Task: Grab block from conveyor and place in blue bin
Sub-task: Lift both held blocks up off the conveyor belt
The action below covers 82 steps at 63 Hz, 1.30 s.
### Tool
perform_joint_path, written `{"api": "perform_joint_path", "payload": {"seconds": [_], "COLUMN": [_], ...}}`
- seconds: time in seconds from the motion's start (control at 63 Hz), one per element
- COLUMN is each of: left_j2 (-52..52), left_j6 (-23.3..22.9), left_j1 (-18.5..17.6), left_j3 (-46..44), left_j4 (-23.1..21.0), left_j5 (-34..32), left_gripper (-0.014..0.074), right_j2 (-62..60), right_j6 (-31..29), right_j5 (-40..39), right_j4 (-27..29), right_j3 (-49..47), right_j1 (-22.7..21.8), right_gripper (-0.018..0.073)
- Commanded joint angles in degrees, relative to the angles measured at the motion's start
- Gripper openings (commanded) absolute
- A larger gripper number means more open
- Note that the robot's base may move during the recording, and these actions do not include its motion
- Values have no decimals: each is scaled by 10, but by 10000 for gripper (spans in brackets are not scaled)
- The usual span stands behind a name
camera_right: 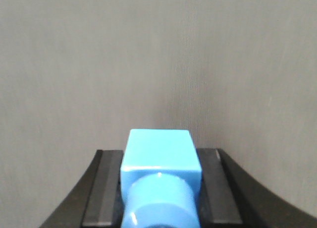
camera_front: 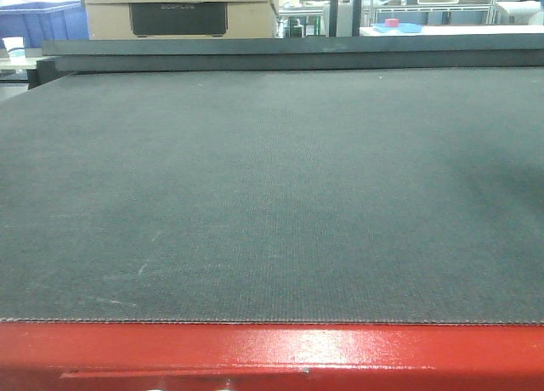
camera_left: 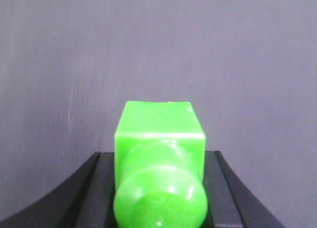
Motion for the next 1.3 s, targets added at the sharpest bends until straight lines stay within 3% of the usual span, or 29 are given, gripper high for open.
{"api": "perform_joint_path", "payload": {"seconds": [0.0,0.191,0.334,0.476,0.556,0.826,1.128,1.286], "left_j2": [-48,-128,-198,-277,-311,-366,-366,-366], "left_j6": [11,11,11,11,11,11,11,11], "left_j1": [-23,-87,-118,-120,-120,-120,-120,-120], "left_j3": [28,88,124,146,146,146,146,146], "left_j4": [-18,-18,-2,1,25,28,24,25], "left_j5": [-66,-163,-192,-191,-186,-231,-148,-149], "left_gripper": [-111,-111,-111,-111,-111,-111,-111,-111], "right_j2": [-32,-99,-182,-282,-328,-380,-382,-392], "right_j6": [0,-3,-10,-43,-44,-44,-44,-44], "right_j5": [-64,-152,-183,-183,-187,-261,-209,-205], "right_j4": [0,0,0,-5,-6,-6,-36,-36], "right_j3": [19,77,126,161,170,170,171,171], "right_j1": [1,1,12,29,29,29,29,50], "right_gripper": [-162,-162,-162,-162,-162,-162,-162,-162]}}
